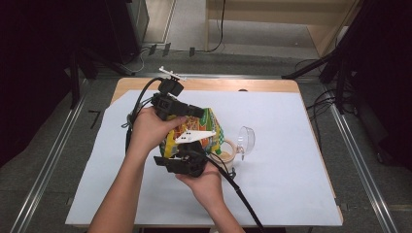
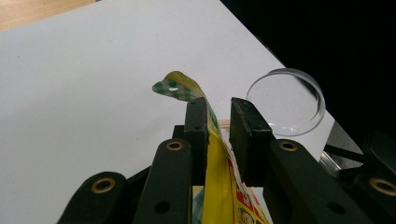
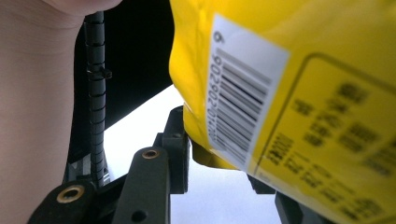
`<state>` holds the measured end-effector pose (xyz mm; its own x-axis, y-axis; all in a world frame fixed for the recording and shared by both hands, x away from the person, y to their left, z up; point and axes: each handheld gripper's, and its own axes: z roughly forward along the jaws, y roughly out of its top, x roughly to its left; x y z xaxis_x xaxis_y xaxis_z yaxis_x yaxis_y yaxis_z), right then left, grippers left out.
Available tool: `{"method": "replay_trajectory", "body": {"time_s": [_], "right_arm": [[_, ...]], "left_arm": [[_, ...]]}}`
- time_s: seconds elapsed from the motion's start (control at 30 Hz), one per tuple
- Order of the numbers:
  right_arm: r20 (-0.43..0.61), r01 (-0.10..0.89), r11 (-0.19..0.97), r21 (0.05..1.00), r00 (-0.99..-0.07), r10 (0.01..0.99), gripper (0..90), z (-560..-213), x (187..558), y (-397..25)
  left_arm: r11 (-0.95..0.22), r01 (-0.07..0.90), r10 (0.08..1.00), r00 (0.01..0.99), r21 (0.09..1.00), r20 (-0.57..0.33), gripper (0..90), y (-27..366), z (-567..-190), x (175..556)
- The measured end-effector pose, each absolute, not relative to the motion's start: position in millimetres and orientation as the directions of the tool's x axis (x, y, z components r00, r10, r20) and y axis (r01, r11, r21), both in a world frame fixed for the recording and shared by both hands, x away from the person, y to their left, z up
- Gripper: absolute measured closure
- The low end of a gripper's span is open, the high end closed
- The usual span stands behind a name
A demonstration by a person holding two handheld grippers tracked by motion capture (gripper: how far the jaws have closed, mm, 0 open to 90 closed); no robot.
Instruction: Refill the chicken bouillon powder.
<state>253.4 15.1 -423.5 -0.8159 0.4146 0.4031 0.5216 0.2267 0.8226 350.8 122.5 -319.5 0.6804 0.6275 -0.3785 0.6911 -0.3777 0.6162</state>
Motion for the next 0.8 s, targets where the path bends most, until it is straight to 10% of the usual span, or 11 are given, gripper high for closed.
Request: {"method": "replay_trajectory", "body": {"time_s": [0.8], "right_arm": [[0.391,0.514,0.24,0.823,-0.821,0.416,66.3,-422.7,251.2,15.1]], "left_arm": [[-0.375,0.704,0.627,0.672,0.604,-0.393,76.7,124.4,-321.0,352.3]]}}
